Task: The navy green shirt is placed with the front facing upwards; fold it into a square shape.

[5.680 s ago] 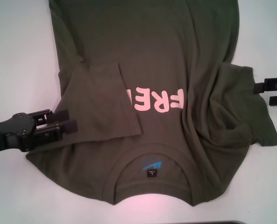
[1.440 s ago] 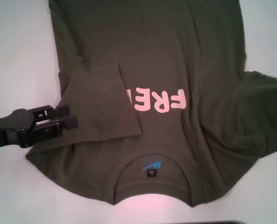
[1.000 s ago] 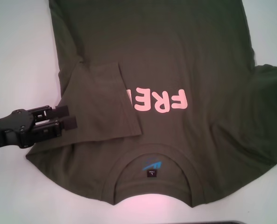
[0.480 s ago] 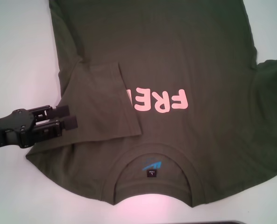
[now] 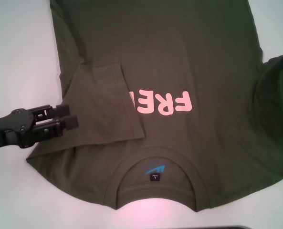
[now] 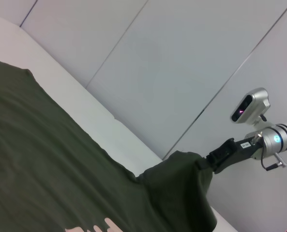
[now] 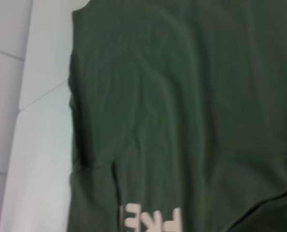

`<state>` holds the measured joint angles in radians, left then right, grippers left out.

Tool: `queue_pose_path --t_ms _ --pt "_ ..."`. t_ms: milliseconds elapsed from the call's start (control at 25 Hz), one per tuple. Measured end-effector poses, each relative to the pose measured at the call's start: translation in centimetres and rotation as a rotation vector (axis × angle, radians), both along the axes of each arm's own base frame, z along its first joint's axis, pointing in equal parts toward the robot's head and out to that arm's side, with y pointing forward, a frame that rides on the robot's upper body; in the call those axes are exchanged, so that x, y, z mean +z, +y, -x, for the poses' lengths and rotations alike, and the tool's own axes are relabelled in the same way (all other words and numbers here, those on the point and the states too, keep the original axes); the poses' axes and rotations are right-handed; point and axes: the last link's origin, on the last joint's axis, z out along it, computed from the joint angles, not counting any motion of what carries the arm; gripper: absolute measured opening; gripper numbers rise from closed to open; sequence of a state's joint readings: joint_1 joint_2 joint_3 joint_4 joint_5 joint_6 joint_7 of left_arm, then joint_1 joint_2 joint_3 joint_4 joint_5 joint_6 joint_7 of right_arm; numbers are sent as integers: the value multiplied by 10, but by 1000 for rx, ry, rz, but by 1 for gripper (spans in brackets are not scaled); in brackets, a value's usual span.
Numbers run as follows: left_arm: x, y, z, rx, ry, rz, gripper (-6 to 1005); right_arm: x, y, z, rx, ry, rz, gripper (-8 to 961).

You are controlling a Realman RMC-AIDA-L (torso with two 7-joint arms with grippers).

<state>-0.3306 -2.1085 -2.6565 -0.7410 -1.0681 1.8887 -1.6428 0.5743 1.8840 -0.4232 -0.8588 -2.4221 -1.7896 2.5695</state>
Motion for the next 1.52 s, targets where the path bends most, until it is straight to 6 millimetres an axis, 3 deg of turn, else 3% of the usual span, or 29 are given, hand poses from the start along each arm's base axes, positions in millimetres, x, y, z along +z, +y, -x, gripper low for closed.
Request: queue_pose_path --t_ms 600,1320,1520 --pt "10 -2 9 48 -13 -60 632 -65 23 30 88 99 99 154" --pt "11 -3 11 61 -20 -72 631 -92 22 26 50 178 61 191" --pt "11 -4 11 65 -21 -71 630 -95 23 32 63 222 48 415"
